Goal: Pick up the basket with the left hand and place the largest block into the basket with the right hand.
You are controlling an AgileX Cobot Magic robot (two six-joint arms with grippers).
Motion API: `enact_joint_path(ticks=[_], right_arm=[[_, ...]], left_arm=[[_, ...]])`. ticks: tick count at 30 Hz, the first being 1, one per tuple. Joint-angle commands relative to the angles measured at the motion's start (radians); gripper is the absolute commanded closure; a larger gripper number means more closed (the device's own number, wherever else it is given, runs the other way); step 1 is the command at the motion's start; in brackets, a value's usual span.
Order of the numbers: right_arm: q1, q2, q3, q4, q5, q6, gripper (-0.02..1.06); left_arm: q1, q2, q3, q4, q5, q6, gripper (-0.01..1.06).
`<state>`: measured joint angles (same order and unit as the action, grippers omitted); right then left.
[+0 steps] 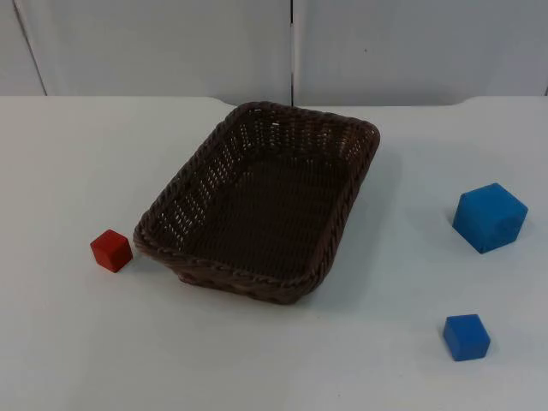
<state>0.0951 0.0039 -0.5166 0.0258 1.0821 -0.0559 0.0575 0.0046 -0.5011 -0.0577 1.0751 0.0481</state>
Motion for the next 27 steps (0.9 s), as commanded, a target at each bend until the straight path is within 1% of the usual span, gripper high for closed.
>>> enact_joint_path(ticks=[1,3,5,9,15,27], right_arm=[[-0.005,-0.004,0.001,0.002,-0.003,-0.011,0.0],[-0.005,-0.004,0.001,0.002,-0.003,-0.011,0.0],[-0.005,-0.004,0.001,0.002,-0.003,-0.011,0.0],[-0.005,-0.004,0.001,0.002,-0.003,-0.011,0.0],[-0.005,-0.004,0.001,0.002,-0.003,-0.011,0.0],[-0.005,-0.004,0.001,0.002,-0.003,-0.011,0.0]], left_arm=[[-0.001,-0.005,0.006,-0.026,-0.005,-0.008,0.03],[-0.001,-0.005,-0.004,-0.051,-0.012,-0.008,0.06],[-0.001,0.007,-0.012,-0.057,-0.015,-0.008,0.06],[-0.001,0.053,-0.056,-0.076,-0.019,-0.008,0.06],[-0.001,0.066,-0.102,-0.092,-0.041,-0.008,0.06],[-0.001,0.079,-0.104,-0.119,-0.04,-0.008,0.06]])
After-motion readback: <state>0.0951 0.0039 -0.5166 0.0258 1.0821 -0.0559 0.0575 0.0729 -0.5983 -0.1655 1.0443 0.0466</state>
